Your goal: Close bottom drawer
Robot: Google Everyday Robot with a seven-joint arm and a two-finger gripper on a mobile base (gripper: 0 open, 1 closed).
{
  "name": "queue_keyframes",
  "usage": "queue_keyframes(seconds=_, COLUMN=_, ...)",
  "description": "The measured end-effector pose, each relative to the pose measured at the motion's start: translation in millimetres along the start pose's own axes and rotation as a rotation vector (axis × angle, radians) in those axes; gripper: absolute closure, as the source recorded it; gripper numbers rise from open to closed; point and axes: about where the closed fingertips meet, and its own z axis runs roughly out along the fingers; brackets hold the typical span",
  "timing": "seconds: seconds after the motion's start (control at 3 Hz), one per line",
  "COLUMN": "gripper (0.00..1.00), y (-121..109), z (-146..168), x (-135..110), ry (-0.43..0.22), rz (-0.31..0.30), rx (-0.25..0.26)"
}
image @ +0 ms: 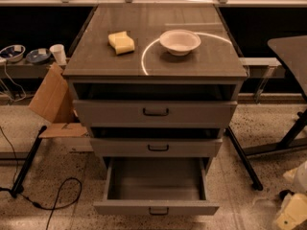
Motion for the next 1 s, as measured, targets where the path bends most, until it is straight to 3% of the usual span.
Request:
queue_keyframes(seconds=0.33, gripper=0.0, y=1, z=76, x=41, ry=-0.07, rz=0.154, rx=-0.114)
queue_keyframes(seconds=0.67, gripper=0.0, y=1, z=76, x=41, ry=-0.07, rz=0.154, rx=-0.114)
queue_keyframes(seconds=1.0, gripper=0.0, y=-1, z=91, x=36, ry=-0.082, rz=0.169, rx=-0.168)
